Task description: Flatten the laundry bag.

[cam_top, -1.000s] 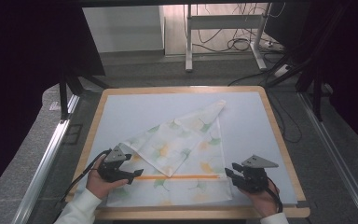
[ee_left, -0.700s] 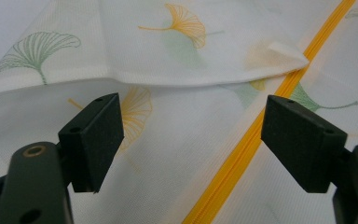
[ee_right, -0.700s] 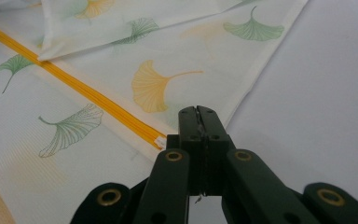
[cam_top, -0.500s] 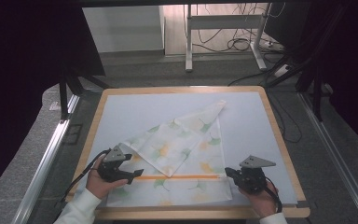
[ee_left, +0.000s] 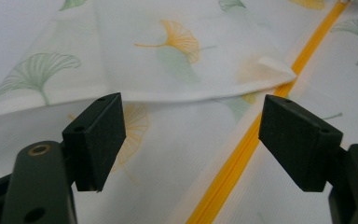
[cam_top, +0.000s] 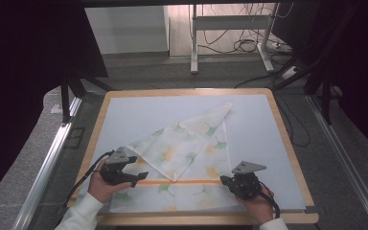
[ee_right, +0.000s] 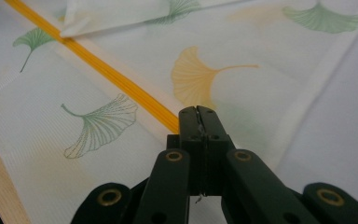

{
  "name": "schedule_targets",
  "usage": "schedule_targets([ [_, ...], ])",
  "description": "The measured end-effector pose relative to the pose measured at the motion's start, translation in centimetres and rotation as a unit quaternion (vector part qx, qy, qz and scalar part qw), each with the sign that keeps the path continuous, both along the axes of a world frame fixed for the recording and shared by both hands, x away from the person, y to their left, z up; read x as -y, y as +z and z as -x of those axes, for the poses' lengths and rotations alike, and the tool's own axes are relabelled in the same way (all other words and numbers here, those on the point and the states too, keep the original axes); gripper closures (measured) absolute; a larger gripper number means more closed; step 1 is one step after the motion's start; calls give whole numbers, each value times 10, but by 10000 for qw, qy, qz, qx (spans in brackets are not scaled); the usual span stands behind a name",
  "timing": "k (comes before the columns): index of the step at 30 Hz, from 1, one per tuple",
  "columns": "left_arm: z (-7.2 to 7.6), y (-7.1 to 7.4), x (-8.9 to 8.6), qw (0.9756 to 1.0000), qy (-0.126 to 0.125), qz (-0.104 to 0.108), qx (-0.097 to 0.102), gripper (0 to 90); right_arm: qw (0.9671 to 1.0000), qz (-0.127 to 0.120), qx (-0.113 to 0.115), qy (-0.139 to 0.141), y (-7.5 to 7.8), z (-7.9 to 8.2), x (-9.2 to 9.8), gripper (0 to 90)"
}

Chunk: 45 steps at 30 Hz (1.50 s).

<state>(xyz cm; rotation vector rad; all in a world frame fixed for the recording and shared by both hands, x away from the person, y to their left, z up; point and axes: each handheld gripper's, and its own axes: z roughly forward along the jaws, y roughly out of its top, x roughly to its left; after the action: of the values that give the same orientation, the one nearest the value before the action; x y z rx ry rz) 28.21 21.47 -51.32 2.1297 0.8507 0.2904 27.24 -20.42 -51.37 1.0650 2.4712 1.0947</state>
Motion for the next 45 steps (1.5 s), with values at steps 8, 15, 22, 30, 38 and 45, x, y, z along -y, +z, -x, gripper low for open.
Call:
schedule_targets([
  [8, -3, 2, 14, 9998, -169, -78, 7, 223, 9998, 164, -94, 116, -5, -2, -11, 892],
  [15, -4, 3, 30, 9992, -348, -210, 52, 222, 9995, 193, -181, 190, -8, -2, -14, 892],
  [22, -7, 5, 46, 9983, -512, -264, 67, 222, 9992, 167, -255, 250, -9, -2, -15, 892],
  [30, -16, 3, 69, 9972, -657, -349, 21, 221, 9990, 182, -279, 303, -9, -1, -15, 892],
  [38, -25, -1, 91, 9963, -773, -367, -56, 230, 9988, 202, -318, 308, -10, 0, -14, 892],
  [45, -30, -4, 98, 9955, -808, -494, -74, 232, 9988, 161, -353, 315, -10, -1, -13, 892],
])
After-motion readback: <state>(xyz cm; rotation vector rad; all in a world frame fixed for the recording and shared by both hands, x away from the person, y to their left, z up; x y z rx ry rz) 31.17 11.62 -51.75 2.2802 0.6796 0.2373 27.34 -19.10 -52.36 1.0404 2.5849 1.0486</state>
